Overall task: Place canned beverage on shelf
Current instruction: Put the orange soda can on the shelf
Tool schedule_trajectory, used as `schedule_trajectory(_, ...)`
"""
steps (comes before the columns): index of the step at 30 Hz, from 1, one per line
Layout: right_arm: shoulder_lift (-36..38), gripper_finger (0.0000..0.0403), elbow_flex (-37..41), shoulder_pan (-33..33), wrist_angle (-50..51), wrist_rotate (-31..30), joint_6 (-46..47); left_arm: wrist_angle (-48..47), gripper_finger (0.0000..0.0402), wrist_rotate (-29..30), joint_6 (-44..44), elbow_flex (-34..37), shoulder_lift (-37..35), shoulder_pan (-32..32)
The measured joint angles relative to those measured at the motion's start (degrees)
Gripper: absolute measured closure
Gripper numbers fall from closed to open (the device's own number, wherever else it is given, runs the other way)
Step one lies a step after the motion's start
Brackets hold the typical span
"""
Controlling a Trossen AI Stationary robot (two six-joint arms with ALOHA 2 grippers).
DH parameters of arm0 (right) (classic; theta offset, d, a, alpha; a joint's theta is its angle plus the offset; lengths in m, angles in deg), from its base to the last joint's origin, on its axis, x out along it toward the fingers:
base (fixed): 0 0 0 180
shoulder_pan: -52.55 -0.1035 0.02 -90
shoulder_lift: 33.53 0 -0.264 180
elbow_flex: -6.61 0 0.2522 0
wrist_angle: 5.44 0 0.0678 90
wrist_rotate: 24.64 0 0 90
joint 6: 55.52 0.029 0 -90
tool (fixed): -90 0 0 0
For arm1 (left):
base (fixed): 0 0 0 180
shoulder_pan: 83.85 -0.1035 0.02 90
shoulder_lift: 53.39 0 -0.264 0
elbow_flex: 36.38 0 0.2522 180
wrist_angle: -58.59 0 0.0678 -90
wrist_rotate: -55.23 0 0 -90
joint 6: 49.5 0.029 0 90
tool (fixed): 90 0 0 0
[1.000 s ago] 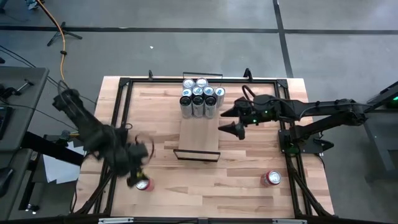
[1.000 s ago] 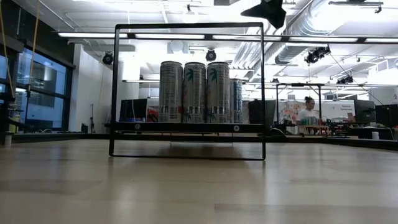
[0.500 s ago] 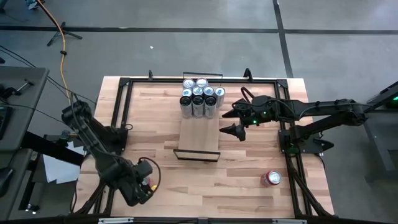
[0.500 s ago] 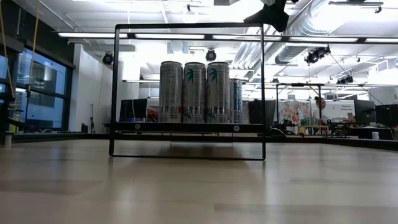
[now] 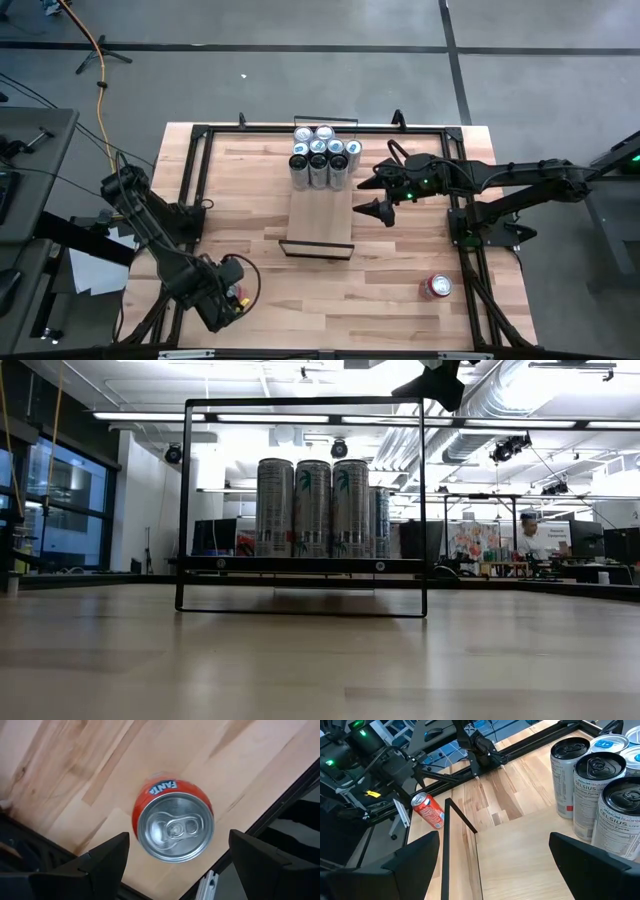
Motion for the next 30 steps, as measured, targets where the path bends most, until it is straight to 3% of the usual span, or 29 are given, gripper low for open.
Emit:
schedule_trajectory(14,0.0,0.0039,0.0,0.01,0.0,0.0,0.93,2.63,0.0103,0.54,0.46,2.39,0.26,-0.15)
schedule_trajectory(22,0.0,0.0039,0.0,0.01,0.04,0.0,0.92,3.16,0.0103,-2.67,3.7,2.41,5.34,-0.15)
schedule_trajectory(30,0.0,0.0039,0.0,0.01,0.02,0.0,0.92,3.22,0.0103,-0.51,4.05,2.41,8.1,-0.33)
